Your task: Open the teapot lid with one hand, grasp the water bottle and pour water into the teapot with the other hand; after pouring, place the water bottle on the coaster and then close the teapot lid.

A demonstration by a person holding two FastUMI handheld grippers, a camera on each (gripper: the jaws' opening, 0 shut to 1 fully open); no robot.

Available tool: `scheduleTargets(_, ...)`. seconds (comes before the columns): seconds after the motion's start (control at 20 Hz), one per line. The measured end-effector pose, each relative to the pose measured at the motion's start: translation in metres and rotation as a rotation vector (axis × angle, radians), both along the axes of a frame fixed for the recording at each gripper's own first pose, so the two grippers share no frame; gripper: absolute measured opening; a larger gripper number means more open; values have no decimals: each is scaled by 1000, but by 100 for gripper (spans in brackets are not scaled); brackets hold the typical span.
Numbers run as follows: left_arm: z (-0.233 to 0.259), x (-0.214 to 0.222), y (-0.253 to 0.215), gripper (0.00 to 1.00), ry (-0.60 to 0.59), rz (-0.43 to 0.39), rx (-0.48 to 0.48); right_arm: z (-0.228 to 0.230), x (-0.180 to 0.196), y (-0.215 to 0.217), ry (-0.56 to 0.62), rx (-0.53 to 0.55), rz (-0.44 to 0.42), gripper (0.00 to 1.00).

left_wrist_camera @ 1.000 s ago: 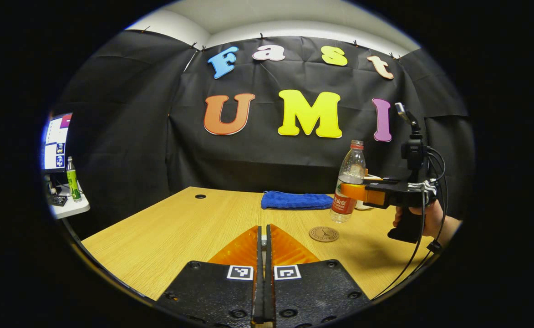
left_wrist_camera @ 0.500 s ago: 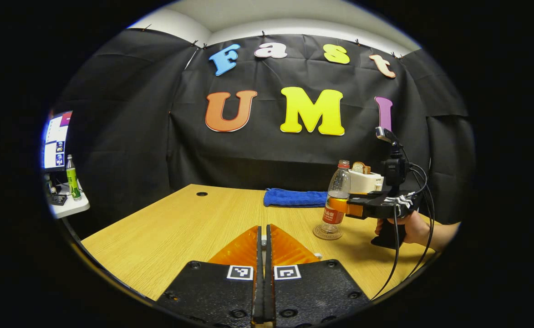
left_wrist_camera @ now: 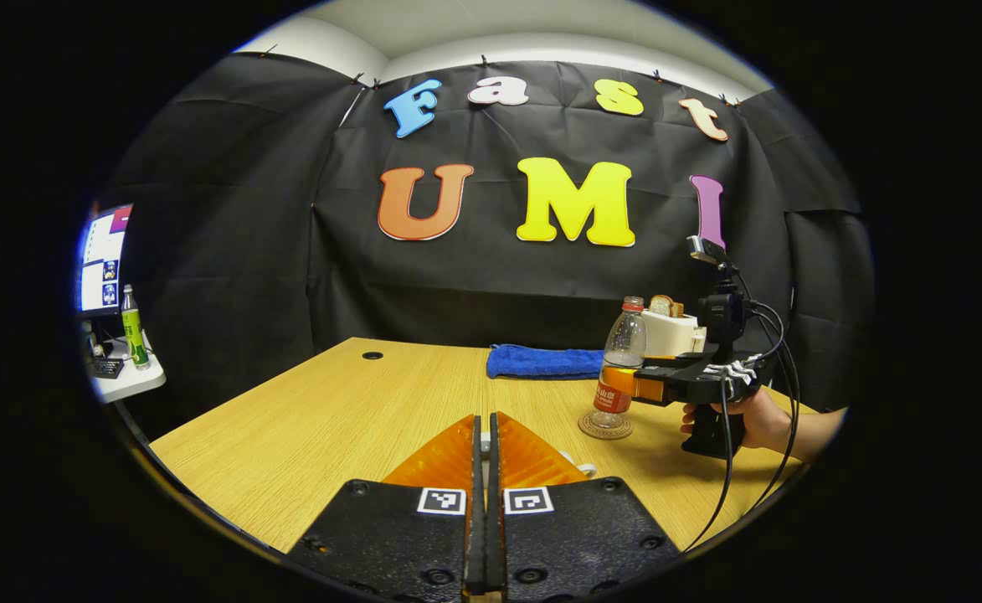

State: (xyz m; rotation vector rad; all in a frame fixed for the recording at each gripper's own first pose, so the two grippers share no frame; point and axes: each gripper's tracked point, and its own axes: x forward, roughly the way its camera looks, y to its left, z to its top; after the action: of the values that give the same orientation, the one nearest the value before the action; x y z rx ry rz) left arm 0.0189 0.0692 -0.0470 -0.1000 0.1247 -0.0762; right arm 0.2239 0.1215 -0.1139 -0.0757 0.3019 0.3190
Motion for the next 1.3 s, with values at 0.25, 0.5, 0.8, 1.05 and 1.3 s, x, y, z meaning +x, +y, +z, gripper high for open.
scheduleTargets(0.25,2,-1,-2,3,-2,-1,1,-1,-3,-1,14,11,-3,94)
scheduleTargets(0.5,8,-1,-8,3,-15,-8,4,6,-24,-10,26,45,-12,94)
scheduleTargets(0.8,12,9,-34,3,-35,-68,-3,38,-92,-46,-85,8,-58,94)
scheduleTargets(1.05,-11,26,-48,3,4,-104,0,66,-148,-95,-199,-19,-151,93)
scheduleTargets(1.3,-21,39,-61,3,26,-122,-17,63,-178,-139,-223,-28,-240,93)
